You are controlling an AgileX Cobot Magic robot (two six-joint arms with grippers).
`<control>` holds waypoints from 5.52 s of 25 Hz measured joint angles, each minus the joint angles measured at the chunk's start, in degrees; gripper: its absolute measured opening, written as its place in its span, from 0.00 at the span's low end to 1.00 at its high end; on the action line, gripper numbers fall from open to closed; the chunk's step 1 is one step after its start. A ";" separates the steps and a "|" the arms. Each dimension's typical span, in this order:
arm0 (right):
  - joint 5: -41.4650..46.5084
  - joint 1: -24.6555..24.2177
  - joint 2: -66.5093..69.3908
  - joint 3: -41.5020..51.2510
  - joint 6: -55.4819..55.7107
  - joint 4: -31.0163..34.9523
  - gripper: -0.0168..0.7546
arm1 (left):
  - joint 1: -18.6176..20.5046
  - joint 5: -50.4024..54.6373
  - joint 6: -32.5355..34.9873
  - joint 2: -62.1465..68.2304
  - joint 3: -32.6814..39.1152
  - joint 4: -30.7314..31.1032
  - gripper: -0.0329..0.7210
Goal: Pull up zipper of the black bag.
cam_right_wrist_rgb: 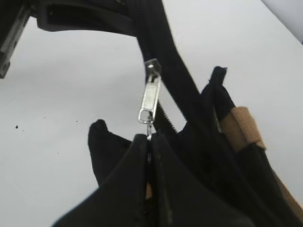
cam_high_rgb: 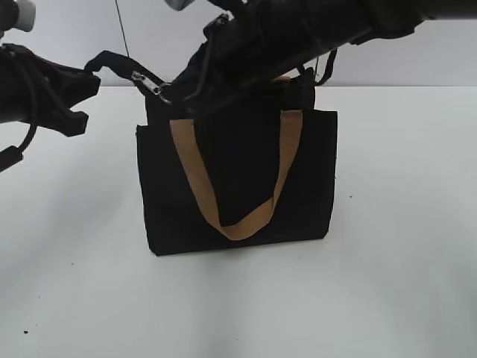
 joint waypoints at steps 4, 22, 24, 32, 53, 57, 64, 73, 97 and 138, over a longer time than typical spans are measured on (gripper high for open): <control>1.09 -1.77 -0.71 0.00 1.99 -0.05 0.00 | 0.00 2.88 0.00 0.00 0.00 0.00 0.08; 9.60 -12.12 -1.02 0.00 10.62 -1.92 0.00 | -0.25 14.29 0.00 0.00 0.00 -0.35 0.08; 10.41 -13.56 -1.70 0.00 12.04 -3.61 0.00 | -0.30 14.59 0.00 0.00 0.00 -0.39 0.08; 14.11 -18.71 -4.40 0.00 20.01 -13.82 0.00 | -0.36 15.27 0.00 0.00 0.00 -0.56 0.08; 16.94 -19.55 -8.90 0.00 28.27 -15.05 0.66 | -0.37 21.73 0.00 -2.59 0.00 -19.27 0.65; 21.54 -19.55 -10.54 0.00 32.31 -16.09 0.71 | -0.37 29.78 0.00 -7.26 0.00 -23.58 0.68; 32.56 -19.55 -12.52 0.00 39.22 -21.55 0.72 | -0.37 44.12 0.00 -19.33 -0.04 -28.37 0.69; 34.00 -19.55 -24.69 11.81 45.63 -26.15 0.72 | -0.37 68.53 9.90 -38.21 -0.11 -38.58 0.69; 27.78 -19.55 -81.04 45.62 61.72 -45.04 0.72 | -0.37 82.37 24.71 -71.02 8.29 -44.78 0.69; 30.89 -19.69 -87.15 49.95 70.96 -54.01 0.72 | -0.26 79.77 25.32 -71.15 9.46 -44.95 0.62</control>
